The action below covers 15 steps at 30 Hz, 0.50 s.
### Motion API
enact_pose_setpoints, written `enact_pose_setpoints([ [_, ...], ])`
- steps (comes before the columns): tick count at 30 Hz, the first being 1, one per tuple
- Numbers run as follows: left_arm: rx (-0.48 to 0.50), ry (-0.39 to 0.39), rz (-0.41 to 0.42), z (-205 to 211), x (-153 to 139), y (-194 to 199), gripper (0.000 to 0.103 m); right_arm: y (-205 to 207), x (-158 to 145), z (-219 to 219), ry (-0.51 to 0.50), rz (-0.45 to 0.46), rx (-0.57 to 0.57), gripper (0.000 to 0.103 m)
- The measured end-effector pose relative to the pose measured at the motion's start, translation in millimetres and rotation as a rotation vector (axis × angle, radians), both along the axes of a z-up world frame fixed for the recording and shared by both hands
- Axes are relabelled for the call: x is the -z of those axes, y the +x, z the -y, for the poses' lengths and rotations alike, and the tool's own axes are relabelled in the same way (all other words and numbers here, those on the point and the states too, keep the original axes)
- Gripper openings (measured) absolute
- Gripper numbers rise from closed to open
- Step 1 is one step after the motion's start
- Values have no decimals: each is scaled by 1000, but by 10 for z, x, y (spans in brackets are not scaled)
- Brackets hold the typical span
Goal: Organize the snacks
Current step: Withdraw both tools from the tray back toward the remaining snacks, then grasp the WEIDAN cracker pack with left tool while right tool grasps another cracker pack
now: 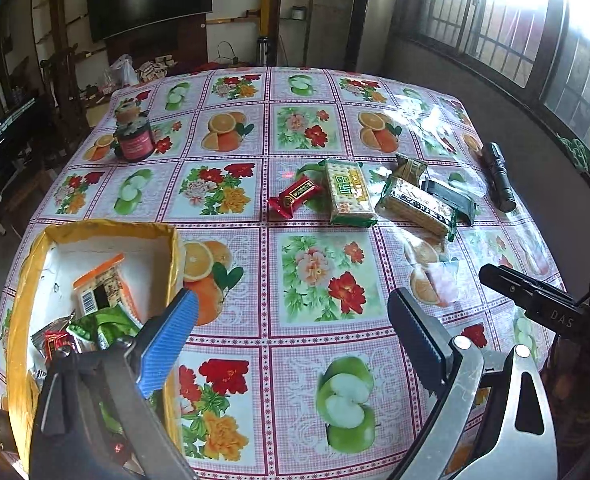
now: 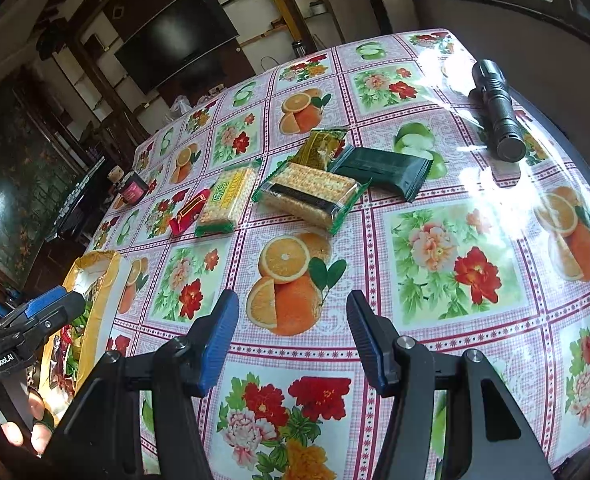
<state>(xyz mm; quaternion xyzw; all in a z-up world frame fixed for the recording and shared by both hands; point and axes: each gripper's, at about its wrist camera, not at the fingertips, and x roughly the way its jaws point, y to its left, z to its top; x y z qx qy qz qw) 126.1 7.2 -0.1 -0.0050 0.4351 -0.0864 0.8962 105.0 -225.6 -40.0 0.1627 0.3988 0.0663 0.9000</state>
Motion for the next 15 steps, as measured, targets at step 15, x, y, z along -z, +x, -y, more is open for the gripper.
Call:
enact_pose_setpoints([
  [15, 47, -39, -160, 595, 456, 1071, 95, 977, 26, -230, -182, 38, -157, 56],
])
